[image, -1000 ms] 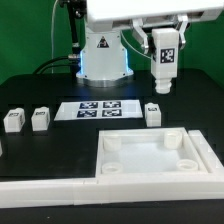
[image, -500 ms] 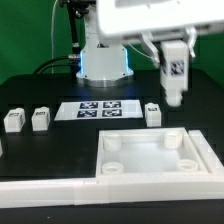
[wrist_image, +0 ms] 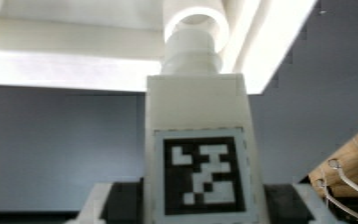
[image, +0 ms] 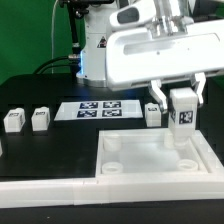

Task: Assemble one leg

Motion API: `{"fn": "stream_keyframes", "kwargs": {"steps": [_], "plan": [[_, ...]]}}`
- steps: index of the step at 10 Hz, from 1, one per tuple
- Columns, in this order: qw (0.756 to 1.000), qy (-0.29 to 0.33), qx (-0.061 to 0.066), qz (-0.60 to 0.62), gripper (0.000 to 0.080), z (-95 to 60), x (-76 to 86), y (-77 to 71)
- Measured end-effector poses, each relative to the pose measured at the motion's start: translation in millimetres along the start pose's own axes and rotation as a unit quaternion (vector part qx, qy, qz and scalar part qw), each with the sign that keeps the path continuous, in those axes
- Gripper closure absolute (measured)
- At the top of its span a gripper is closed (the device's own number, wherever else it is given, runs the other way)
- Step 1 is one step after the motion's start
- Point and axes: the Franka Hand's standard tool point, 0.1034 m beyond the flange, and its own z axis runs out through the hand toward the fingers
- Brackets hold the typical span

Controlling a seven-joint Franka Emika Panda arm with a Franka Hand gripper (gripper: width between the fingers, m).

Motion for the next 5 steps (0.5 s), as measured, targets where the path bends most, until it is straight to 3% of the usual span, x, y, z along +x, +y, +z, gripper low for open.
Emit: {"fn": "stream_keyframes", "kwargs": {"steps": [5], "plan": [[1.000,-0.004,0.002,0.001,0.0508,11.6,-3.3,-1.4]]}}
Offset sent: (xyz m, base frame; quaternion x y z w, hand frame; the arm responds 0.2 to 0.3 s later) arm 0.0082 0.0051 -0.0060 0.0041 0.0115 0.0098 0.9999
